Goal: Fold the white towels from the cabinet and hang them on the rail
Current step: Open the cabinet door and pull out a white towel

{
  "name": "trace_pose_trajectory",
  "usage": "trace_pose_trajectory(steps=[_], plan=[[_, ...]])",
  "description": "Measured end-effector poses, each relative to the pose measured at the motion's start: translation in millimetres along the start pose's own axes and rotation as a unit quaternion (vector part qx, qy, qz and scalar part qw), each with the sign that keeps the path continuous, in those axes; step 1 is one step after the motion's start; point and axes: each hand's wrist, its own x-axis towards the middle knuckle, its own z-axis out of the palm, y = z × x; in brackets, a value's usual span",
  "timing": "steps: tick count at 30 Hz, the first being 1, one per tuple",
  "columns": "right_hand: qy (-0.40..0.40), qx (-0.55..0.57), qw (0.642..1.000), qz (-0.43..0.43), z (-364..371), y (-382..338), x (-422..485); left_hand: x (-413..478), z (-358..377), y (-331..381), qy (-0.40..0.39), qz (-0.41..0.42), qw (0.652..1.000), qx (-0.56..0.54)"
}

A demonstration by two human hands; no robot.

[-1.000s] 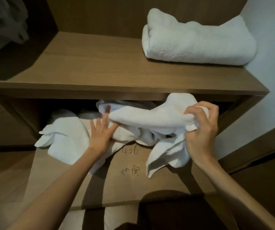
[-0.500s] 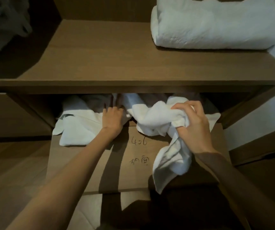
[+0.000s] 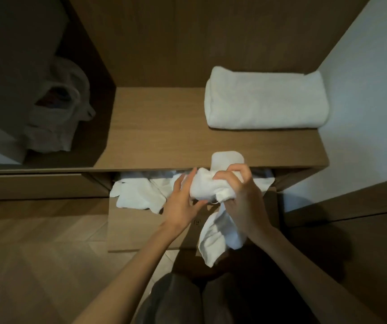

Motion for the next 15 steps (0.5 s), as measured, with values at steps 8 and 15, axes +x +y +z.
trace_pose_trajectory(steps=[8, 15], plan=[[0.008, 0.105, 0.994, 0.000, -163.1, -118.1, 39.2, -44.0, -142.1, 128.6, 0.018, -0.004, 1.000, -0.019], [-0.046, 0.121, 0.991, 0.032, -300.7, -210.7, 74.4, -94.1, -282.8, 237.2, 0.047, 0.068, 0.994, 0.076]])
